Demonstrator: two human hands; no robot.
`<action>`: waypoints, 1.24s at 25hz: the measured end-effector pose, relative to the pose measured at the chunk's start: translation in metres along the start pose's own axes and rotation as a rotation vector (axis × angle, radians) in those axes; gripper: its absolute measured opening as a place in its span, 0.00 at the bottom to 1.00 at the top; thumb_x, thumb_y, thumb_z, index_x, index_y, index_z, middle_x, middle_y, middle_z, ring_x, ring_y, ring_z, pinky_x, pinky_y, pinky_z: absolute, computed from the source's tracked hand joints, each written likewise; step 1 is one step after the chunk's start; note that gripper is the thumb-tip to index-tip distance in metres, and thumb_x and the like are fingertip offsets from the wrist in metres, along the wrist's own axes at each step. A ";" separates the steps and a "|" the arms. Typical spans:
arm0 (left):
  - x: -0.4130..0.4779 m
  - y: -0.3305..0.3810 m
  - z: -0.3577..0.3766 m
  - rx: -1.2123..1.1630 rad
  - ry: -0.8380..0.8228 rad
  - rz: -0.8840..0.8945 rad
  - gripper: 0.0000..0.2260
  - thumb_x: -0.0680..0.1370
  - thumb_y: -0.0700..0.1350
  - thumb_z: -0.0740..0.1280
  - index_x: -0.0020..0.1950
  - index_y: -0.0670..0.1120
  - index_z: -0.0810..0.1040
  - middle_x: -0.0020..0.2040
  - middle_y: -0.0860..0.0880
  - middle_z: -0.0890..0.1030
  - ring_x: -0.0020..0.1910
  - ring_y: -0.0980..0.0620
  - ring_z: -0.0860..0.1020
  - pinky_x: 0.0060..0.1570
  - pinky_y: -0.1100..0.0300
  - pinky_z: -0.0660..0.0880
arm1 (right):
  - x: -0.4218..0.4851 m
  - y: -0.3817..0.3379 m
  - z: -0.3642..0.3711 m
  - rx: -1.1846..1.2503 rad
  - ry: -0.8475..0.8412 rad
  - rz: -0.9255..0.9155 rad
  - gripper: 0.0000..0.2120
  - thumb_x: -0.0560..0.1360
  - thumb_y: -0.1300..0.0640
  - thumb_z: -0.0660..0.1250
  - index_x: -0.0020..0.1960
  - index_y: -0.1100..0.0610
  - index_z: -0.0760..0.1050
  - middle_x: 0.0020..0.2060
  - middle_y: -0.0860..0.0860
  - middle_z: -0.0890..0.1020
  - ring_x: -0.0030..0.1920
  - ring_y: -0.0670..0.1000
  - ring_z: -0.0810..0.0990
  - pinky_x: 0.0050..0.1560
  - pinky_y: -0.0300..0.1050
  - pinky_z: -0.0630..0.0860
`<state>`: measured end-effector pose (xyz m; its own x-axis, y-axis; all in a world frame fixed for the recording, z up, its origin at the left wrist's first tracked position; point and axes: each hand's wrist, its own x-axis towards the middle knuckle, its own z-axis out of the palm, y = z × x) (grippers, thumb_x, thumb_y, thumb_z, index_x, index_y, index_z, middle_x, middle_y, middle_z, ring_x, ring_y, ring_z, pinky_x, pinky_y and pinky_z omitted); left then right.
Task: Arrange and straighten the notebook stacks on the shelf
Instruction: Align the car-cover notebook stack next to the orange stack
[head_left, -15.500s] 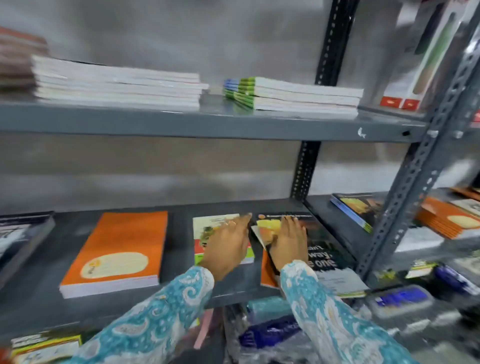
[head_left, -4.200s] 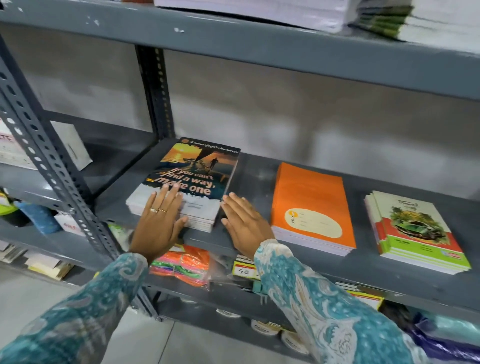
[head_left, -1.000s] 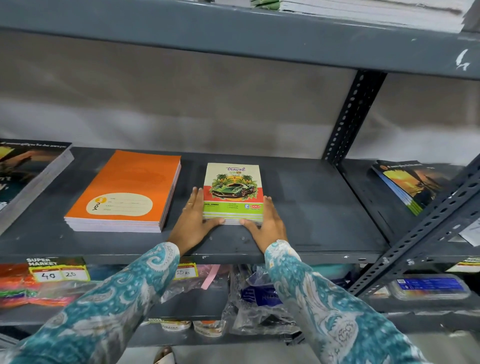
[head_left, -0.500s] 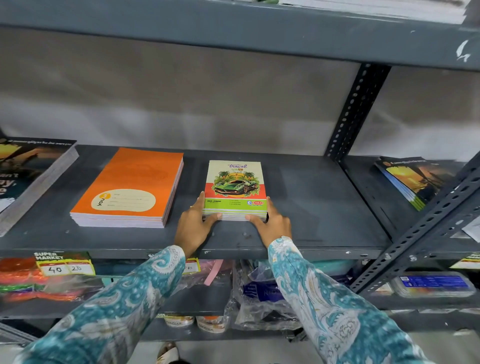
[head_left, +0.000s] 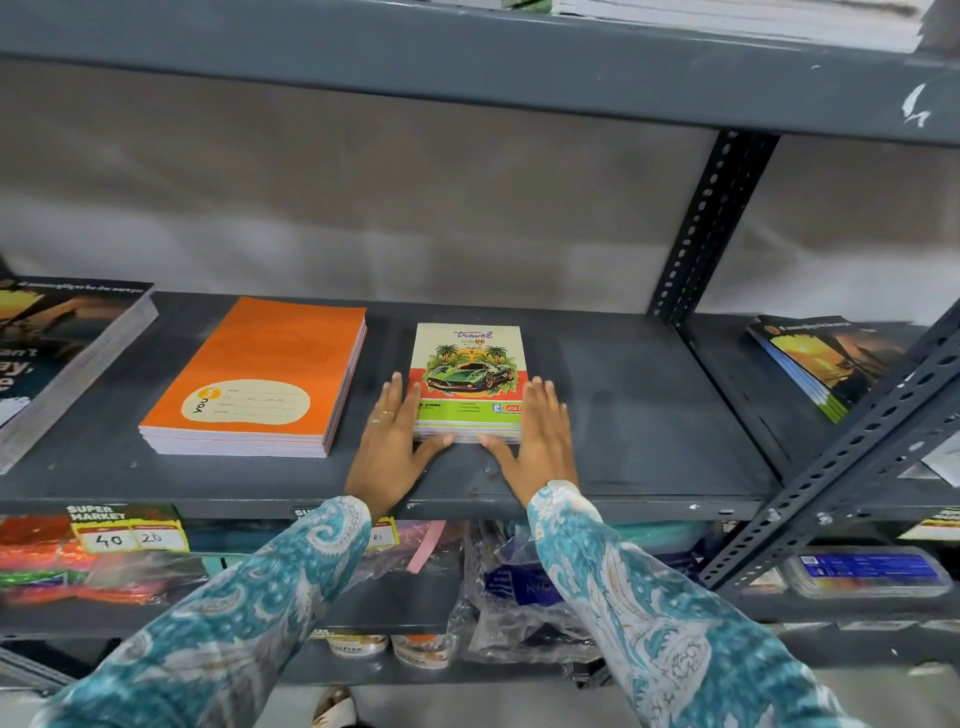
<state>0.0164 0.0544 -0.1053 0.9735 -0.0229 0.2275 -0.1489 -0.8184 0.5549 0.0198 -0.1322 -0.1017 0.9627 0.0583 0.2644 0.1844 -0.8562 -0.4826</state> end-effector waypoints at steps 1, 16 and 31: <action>0.003 0.001 0.000 0.127 0.033 0.094 0.29 0.77 0.55 0.62 0.73 0.41 0.61 0.76 0.39 0.57 0.76 0.41 0.56 0.73 0.46 0.55 | 0.000 -0.001 0.005 -0.151 0.109 -0.142 0.32 0.76 0.48 0.63 0.74 0.62 0.60 0.74 0.57 0.63 0.75 0.55 0.60 0.76 0.50 0.49; 0.020 -0.003 0.005 0.358 -0.022 0.507 0.17 0.75 0.45 0.58 0.57 0.40 0.80 0.57 0.42 0.83 0.56 0.44 0.82 0.56 0.47 0.79 | 0.012 0.000 0.021 -0.167 0.192 -0.485 0.20 0.57 0.71 0.77 0.49 0.61 0.84 0.49 0.55 0.87 0.52 0.53 0.85 0.55 0.52 0.80; 0.016 -0.005 0.004 0.460 -0.006 0.542 0.23 0.72 0.39 0.52 0.62 0.39 0.76 0.61 0.42 0.80 0.60 0.42 0.79 0.57 0.45 0.75 | 0.011 -0.005 0.014 -0.252 0.086 -0.424 0.25 0.55 0.71 0.79 0.52 0.63 0.83 0.51 0.57 0.86 0.53 0.56 0.85 0.53 0.57 0.80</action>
<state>0.0335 0.0556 -0.1077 0.7844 -0.4973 0.3707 -0.5252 -0.8505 -0.0298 0.0323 -0.1196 -0.1077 0.7918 0.3942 0.4666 0.4917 -0.8645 -0.1040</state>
